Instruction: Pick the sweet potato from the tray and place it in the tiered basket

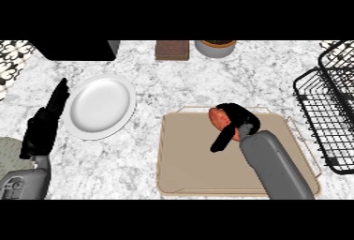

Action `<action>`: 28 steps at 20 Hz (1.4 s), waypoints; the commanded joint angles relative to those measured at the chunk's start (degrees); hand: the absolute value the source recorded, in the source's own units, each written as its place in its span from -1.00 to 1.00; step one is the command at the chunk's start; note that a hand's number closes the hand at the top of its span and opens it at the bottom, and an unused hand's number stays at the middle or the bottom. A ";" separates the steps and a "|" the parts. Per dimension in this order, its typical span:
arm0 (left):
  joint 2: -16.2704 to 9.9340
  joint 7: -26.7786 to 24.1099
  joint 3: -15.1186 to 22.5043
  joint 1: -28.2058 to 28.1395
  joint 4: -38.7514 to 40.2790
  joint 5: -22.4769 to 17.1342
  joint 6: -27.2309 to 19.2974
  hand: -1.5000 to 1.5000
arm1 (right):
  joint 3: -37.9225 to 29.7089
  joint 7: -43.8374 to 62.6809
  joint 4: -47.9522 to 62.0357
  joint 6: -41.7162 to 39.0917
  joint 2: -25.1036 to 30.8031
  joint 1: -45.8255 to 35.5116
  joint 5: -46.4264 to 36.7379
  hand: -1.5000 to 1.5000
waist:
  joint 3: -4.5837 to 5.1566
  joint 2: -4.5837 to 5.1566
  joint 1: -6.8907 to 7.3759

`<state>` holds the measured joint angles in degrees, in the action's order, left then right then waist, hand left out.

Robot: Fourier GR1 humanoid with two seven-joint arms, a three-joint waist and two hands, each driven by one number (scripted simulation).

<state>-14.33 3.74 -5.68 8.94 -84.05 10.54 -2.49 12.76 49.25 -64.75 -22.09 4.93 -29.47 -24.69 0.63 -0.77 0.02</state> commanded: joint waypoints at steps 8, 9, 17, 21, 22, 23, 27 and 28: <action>0.28 3.16 -0.31 0.68 -1.88 0.03 0.52 0.00 | 1.89 -4.11 -5.13 -3.84 -0.26 4.06 -0.69 1.00 | -0.63 0.59 -0.24; -0.98 -1.42 -1.27 -3.74 -1.03 -0.73 1.97 0.00 | 1.46 -4.32 -2.34 -0.84 -2.45 3.54 -1.30 1.00 | -0.62 0.70 0.28; 0.21 -0.46 -0.32 -0.42 -0.97 0.77 0.71 0.00 | -12.10 5.52 0.81 12.23 2.02 -5.66 -6.03 1.00 | -0.59 1.63 1.13; 0.64 -0.28 0.00 -0.86 -2.28 0.96 0.22 0.00 | -20.10 15.68 2.53 24.47 11.04 -8.48 -13.94 1.00 | -0.21 2.84 1.02; 0.53 -0.13 0.18 -0.34 -2.32 1.03 0.42 0.00 | -20.97 16.97 3.22 27.45 12.38 -9.68 -16.30 1.00 | -0.27 3.12 1.58; 0.47 -0.21 0.19 0.06 -2.39 1.22 0.23 0.00 | -22.16 18.99 3.64 30.31 13.61 -11.12 -18.42 1.00 | -0.25 3.08 1.99; 1.02 -0.42 1.55 0.52 -2.79 1.45 0.83 0.00 | -23.49 22.31 5.82 39.37 19.72 -15.61 -30.09 1.00 | -0.11 3.46 4.48; 1.46 -0.07 1.71 1.08 -2.35 1.16 0.92 0.00 | -23.96 23.69 6.70 40.08 21.43 -17.32 -32.75 1.00 | -0.06 3.56 4.64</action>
<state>-13.29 3.74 -4.63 9.26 -86.56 11.69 -1.85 -9.17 62.92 -60.60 7.94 20.69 -42.02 -48.11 0.35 2.24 3.12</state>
